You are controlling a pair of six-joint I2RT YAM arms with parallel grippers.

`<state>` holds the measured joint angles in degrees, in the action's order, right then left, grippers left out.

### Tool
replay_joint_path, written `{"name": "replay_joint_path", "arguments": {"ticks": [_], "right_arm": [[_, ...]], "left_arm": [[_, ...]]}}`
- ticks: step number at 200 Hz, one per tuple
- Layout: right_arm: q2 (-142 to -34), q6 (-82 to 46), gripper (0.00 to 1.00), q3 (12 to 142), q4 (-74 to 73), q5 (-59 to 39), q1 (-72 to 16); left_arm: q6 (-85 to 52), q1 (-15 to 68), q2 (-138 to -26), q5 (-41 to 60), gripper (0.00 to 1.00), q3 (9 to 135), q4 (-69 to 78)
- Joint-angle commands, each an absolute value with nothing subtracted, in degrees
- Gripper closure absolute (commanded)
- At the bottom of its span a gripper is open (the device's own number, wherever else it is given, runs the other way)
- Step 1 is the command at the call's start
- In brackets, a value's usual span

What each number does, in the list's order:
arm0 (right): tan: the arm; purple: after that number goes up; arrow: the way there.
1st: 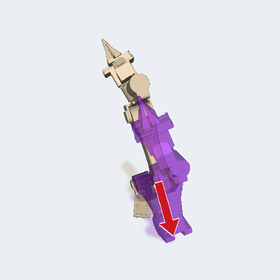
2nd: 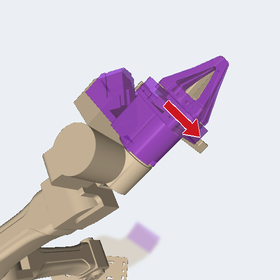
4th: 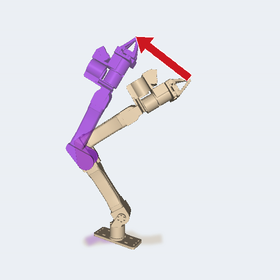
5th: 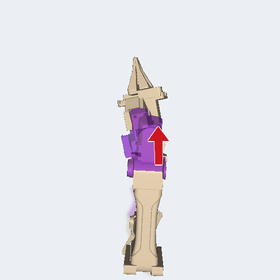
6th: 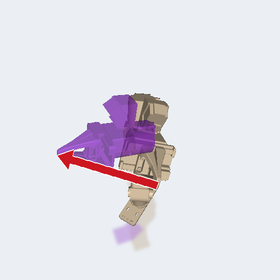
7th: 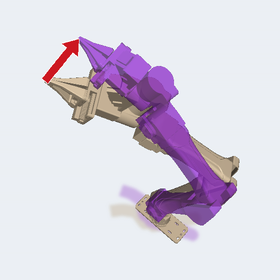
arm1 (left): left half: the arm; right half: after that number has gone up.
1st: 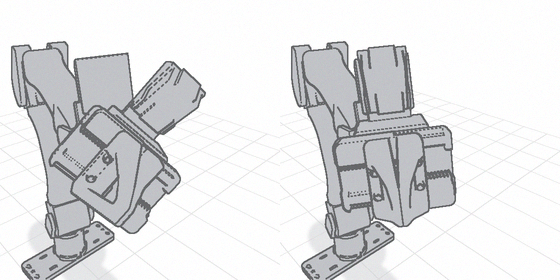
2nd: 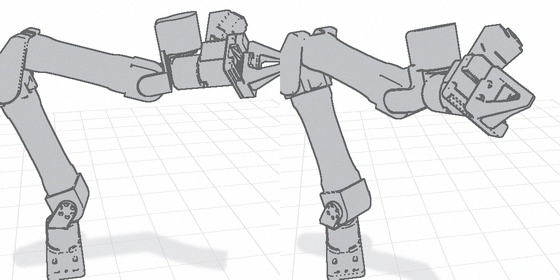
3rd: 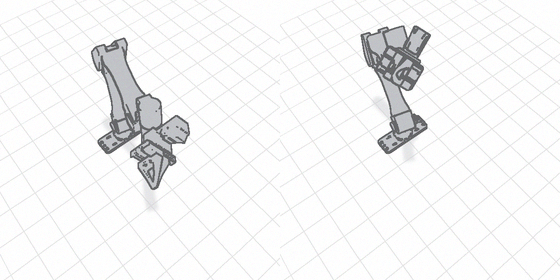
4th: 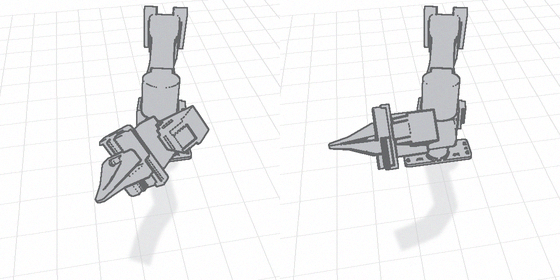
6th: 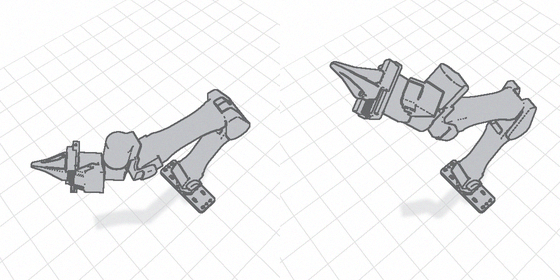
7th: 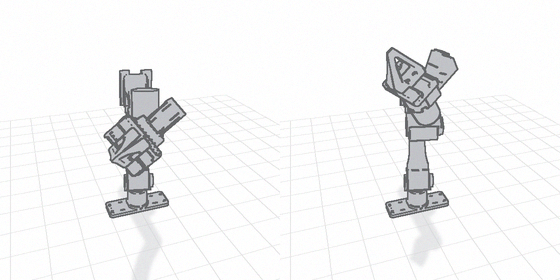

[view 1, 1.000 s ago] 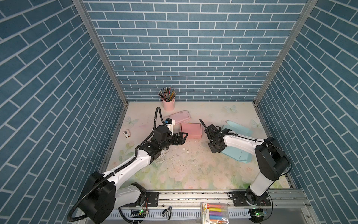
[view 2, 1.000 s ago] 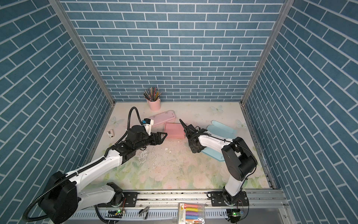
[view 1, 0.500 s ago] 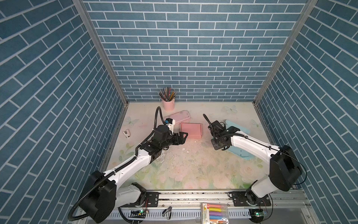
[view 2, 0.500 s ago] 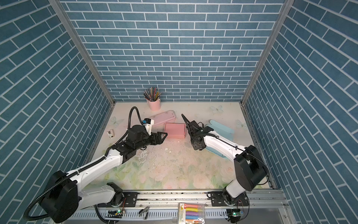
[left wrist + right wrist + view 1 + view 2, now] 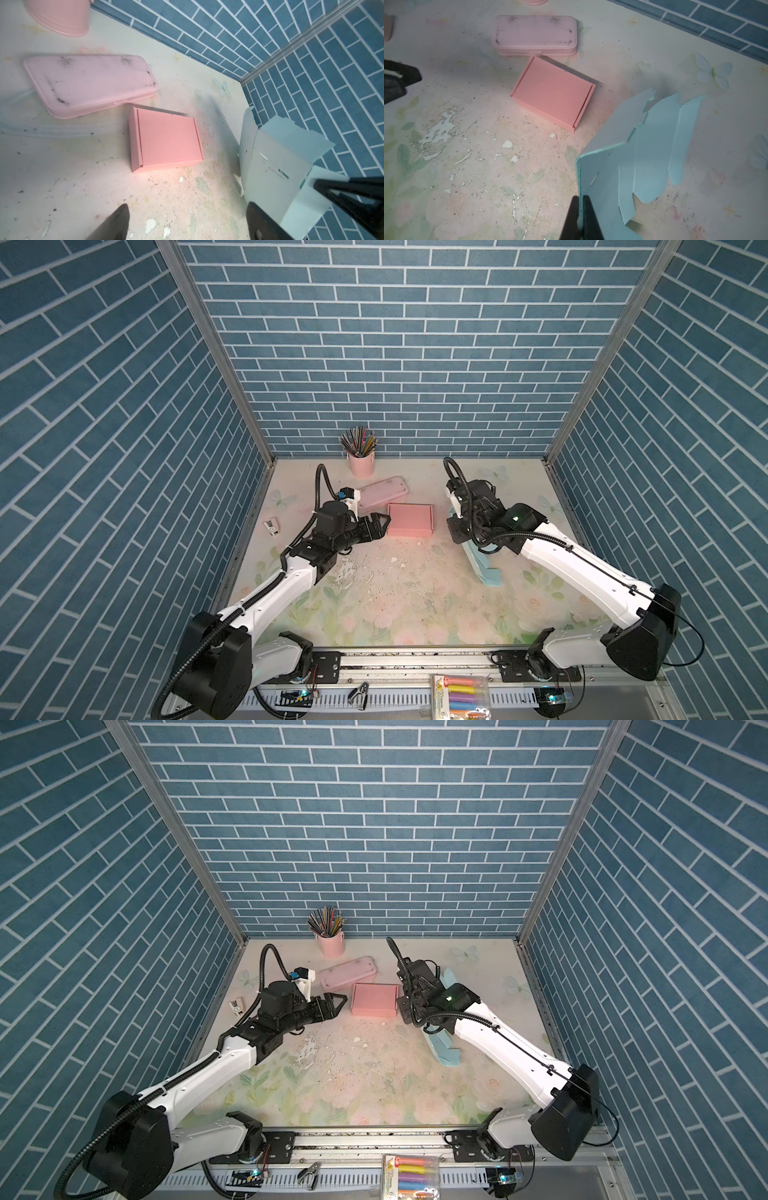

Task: Fold the paper box
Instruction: 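Grasp the edge of the light-blue blank with the right gripper and lift it, then drag the light-blue blank toward the robot with the right gripper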

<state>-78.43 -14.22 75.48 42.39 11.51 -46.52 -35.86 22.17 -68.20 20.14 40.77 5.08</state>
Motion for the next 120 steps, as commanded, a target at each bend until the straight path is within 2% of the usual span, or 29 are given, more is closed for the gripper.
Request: {"name": "replay_joint_path", "arguments": {"ticks": [1, 97, 120], "right_arm": [[-77.4, -10.8, 0.95, 78.4, 40.5, 9.3, -49.3], [-83.4, 3.7, 0.92, 83.7, 34.9, 13.5, -72.2], [-85.2, 6.4, 0.91, 81.8, 34.7, 11.3, -75.6]], "left_arm": [[-36.3, 19.2, -66.9, 23.1, 0.12, 42.0, 4.4], [-38.0, 4.6, -64.4, 30.8, 0.12, 41.4, 5.4], [-39.0, 2.3, -64.0, 32.7, 0.12, 41.3, 6.3]]}}
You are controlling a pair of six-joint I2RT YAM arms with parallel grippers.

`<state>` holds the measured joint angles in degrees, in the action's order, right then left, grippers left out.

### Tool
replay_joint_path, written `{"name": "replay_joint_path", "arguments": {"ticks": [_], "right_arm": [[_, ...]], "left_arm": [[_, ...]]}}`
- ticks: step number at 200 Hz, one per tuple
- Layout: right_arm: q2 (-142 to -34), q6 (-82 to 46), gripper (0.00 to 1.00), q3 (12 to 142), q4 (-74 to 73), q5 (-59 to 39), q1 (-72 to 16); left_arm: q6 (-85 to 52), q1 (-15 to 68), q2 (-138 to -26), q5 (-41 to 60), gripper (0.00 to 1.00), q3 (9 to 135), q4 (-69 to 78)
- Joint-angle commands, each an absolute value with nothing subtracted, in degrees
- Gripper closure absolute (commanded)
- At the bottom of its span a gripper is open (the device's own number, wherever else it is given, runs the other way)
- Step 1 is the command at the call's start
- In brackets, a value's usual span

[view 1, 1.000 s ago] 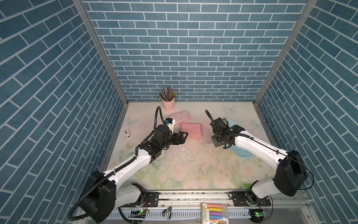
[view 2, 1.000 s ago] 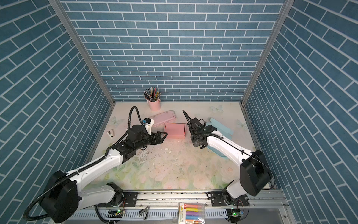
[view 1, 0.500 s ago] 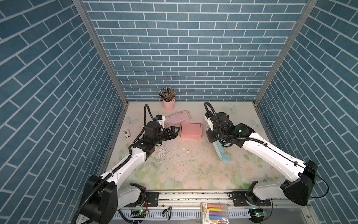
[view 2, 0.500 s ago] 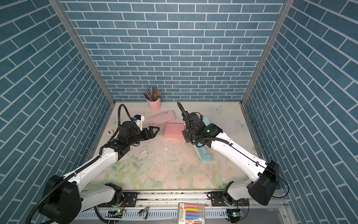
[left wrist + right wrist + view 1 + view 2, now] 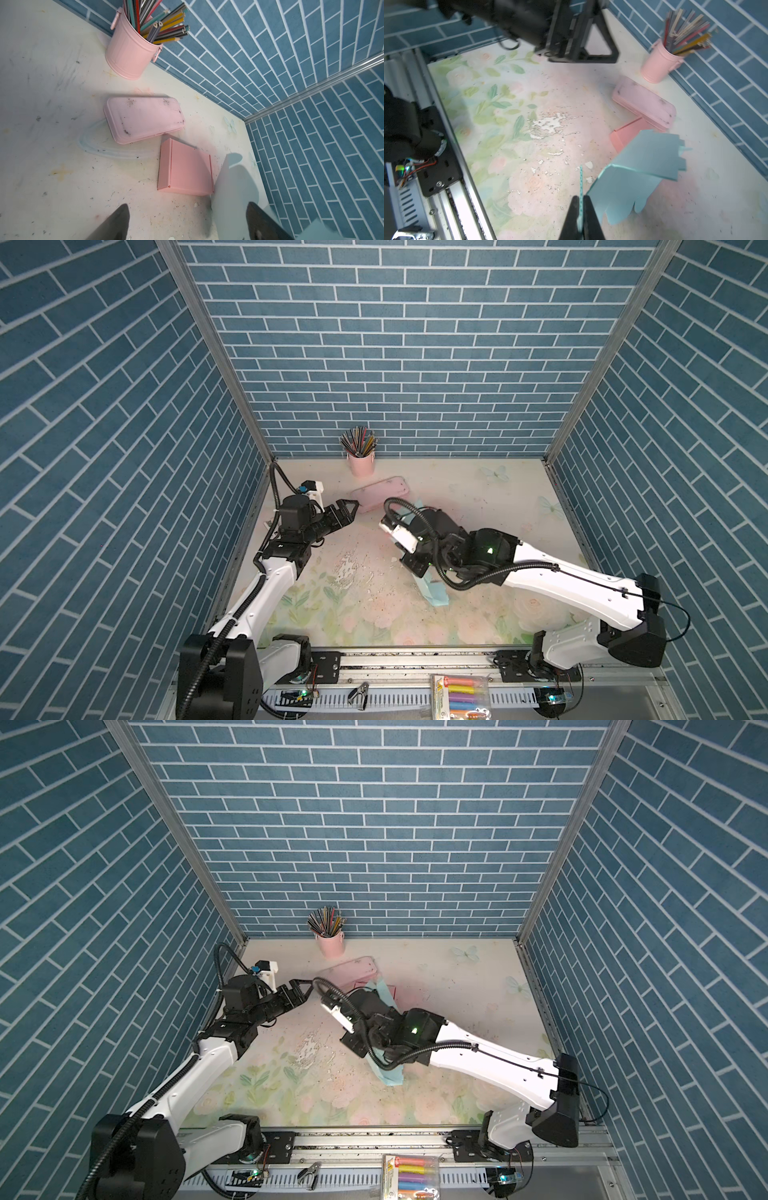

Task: Fold the paper box
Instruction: 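Drag the light-blue blank toward the robot with the right gripper, then lay the light-blue blank flat and open the right gripper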

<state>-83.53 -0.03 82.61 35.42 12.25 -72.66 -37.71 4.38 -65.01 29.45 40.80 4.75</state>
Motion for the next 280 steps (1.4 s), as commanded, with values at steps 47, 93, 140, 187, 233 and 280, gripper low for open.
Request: {"name": "replay_joint_path", "arguments": {"ticks": [47, 93, 140, 187, 233, 280], "right_arm": [[-83.8, 6.3, 0.89, 71.7, 32.4, 6.9, -76.2], [-84.6, 6.6, 0.84, 65.7, 32.1, 2.5, -76.2], [-85.3, 3.4, 0.75, 64.3, 32.1, 2.5, -76.0], [-78.0, -19.7, 0.51, 59.9, 24.0, -3.8, -61.3], [-76.6, -29.6, 0.39, 52.6, 20.3, -9.1, -48.6], [-83.8, -25.9, 0.40, 53.7, 19.4, -10.4, -37.9]], "left_arm": [[-38.2, 2.1, -64.5, 33.2, 0.12, 41.6, 5.8], [-38.3, 2.3, -64.4, 33.5, 0.12, 40.3, 6.4], [-33.0, 7.7, -66.6, 31.7, 0.12, 43.2, 1.0], [-30.2, 16.6, -70.9, 30.2, 0.12, 42.0, 0.3], [-29.2, 21.2, -75.2, 30.3, 0.12, 40.2, 1.9], [-29.7, 21.2, -74.0, 31.0, 0.12, 38.8, 3.6]]}}
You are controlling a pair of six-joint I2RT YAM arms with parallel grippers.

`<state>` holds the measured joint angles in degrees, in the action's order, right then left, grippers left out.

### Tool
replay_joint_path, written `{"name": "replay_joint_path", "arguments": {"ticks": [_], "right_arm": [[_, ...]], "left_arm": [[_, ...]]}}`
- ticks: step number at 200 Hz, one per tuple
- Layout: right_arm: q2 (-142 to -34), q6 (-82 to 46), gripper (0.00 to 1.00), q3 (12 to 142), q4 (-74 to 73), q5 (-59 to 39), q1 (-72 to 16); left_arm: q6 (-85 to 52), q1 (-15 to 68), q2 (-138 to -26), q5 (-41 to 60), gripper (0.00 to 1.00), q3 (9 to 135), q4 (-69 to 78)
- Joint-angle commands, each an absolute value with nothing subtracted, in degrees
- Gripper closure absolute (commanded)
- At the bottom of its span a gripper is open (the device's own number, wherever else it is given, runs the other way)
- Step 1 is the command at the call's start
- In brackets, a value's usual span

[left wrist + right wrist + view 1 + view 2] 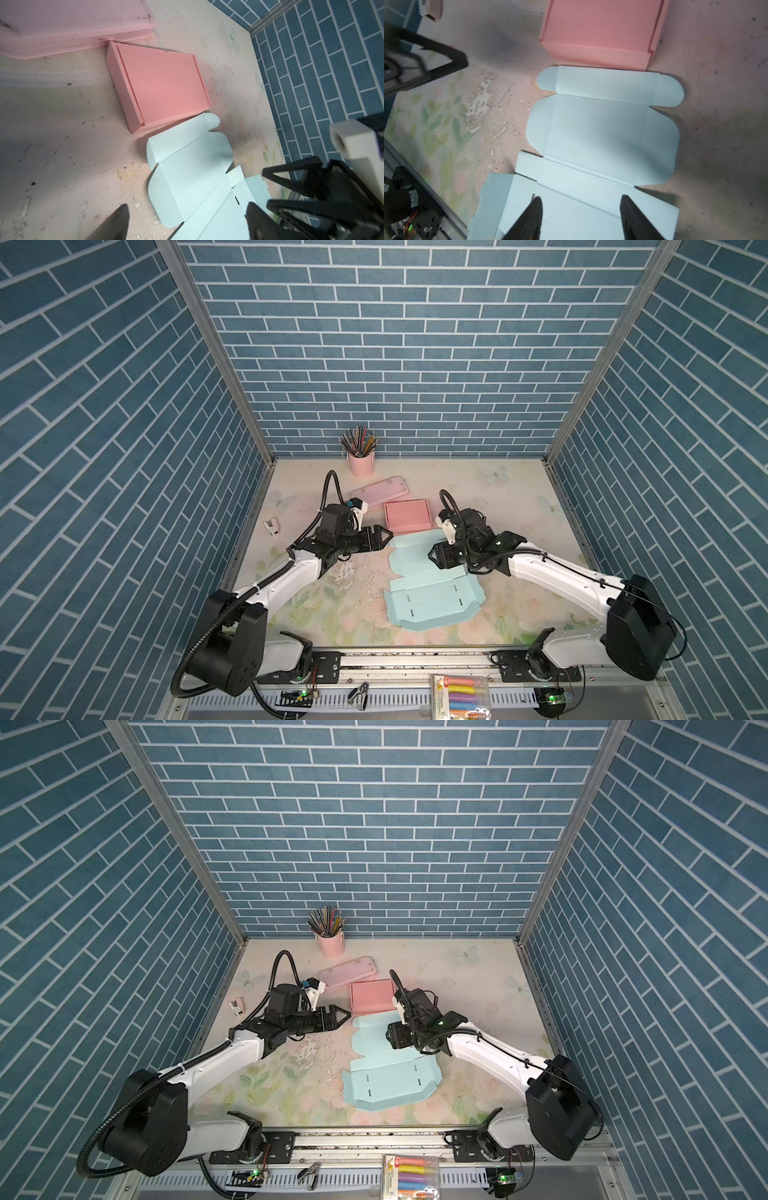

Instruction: Fold the paper box

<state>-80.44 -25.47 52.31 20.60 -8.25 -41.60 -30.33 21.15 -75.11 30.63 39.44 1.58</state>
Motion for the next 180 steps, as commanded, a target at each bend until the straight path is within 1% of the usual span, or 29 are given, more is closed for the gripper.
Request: {"name": "replay_joint_path", "arguments": {"ticks": [1, 28, 47, 95, 102, 114, 121, 180], "right_arm": [[-84.0, -25.8, 0.40, 53.8, 19.4, -10.4, -37.7], [-87.5, -23.7, 0.42, 53.8, 15.7, -12.8, -32.4], [-90.9, -22.4, 0.41, 55.1, 14.5, -14.4, -29.8], [-100.0, -19.7, 0.41, 61.4, 13.9, -15.6, -29.4], [-101.0, -19.7, 0.43, 62.2, 14.0, -15.6, -29.4], [-102.3, -19.6, 0.49, 63.1, 14.2, -15.2, -29.3], [-102.8, -19.6, 0.50, 63.4, 14.2, -14.8, -29.2], [-103.9, -19.4, 0.48, 64.3, 15.5, -13.1, -29.1]], "left_arm": [[-29.7, 21.2, -74.0, 30.9, 0.12, 38.8, 3.7], [-29.9, 21.3, -74.0, 30.8, 0.12, 38.8, 4.0], [-29.9, 21.3, -74.6, 30.9, 0.12, 39.4, 4.1], [-31.2, 21.2, -74.5, 31.0, 0.12, 39.9, 5.0], [-31.4, 21.2, -74.3, 30.9, 0.12, 39.9, 5.0], [-31.7, 21.1, -73.9, 30.6, 0.12, 39.6, 5.0], [-31.8, 21.2, -73.6, 30.3, 0.12, 39.3, 5.0], [-32.1, 20.9, -73.2, 29.7, 0.12, 39.4, 5.0]]}}
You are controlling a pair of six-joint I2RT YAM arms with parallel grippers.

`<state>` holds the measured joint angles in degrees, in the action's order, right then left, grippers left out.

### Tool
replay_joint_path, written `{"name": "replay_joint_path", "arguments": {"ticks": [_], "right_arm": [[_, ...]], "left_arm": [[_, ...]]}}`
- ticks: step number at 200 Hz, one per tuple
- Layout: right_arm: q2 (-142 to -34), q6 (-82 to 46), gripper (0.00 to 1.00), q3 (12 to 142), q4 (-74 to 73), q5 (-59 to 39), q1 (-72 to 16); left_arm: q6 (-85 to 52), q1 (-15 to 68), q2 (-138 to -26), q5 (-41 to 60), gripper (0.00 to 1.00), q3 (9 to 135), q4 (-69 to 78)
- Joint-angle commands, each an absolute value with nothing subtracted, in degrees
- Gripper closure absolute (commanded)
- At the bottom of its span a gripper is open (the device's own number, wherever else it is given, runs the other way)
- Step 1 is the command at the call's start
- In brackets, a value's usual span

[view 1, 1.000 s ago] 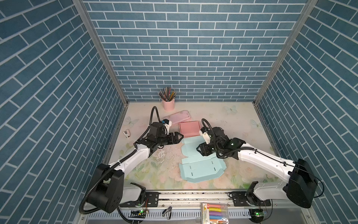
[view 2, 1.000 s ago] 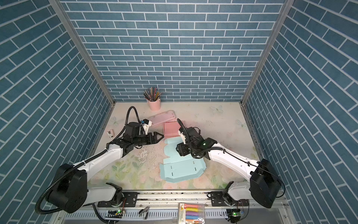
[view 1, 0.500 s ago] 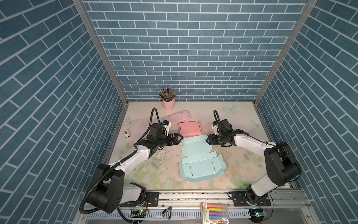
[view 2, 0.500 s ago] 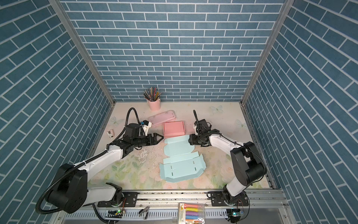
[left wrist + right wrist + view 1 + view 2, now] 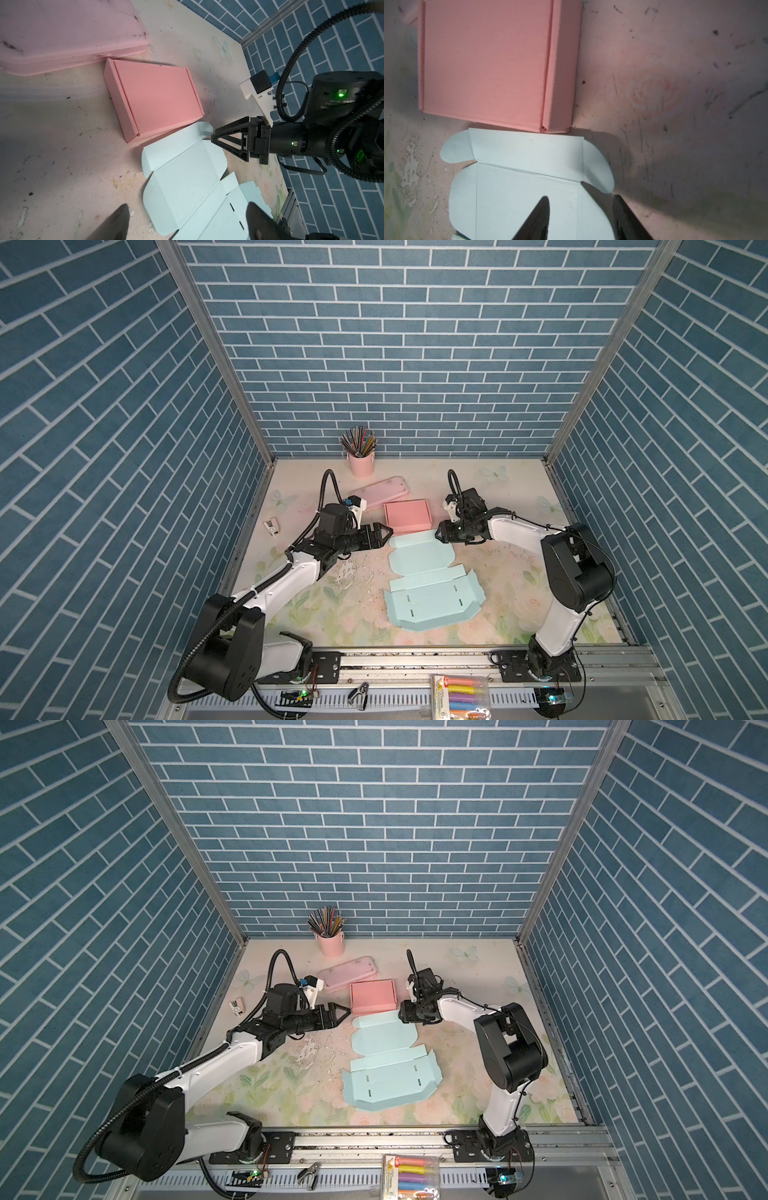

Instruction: Fold the paper box

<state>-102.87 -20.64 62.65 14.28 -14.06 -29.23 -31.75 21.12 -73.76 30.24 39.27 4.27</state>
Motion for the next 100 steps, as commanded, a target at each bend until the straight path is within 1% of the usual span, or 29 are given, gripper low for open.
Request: {"name": "replay_joint_path", "arguments": {"ticks": [1, 29, 56, 100], "right_arm": [[-103.8, -19.4, 0.48, 64.3, 15.6, -13.1, -29.1], [-103.0, -20.4, 0.47, 62.4, 13.2, -14.1, -28.0], [-103.9, -20.3, 0.47, 63.0, 13.9, -16.0, -27.9], [-102.9, -21.2, 0.46, 59.1, 11.8, -17.2, -28.0]], "left_arm": [[-32.2, 21.0, -73.3, 29.8, 0.12, 39.5, 5.0], [-32.1, 20.8, -73.2, 29.7, 0.12, 40.0, 4.8], [-31.8, 20.7, -72.5, 29.5, 0.12, 39.7, 4.7], [-32.1, 19.9, -71.0, 29.3, 0.12, 37.9, 5.0]]}}
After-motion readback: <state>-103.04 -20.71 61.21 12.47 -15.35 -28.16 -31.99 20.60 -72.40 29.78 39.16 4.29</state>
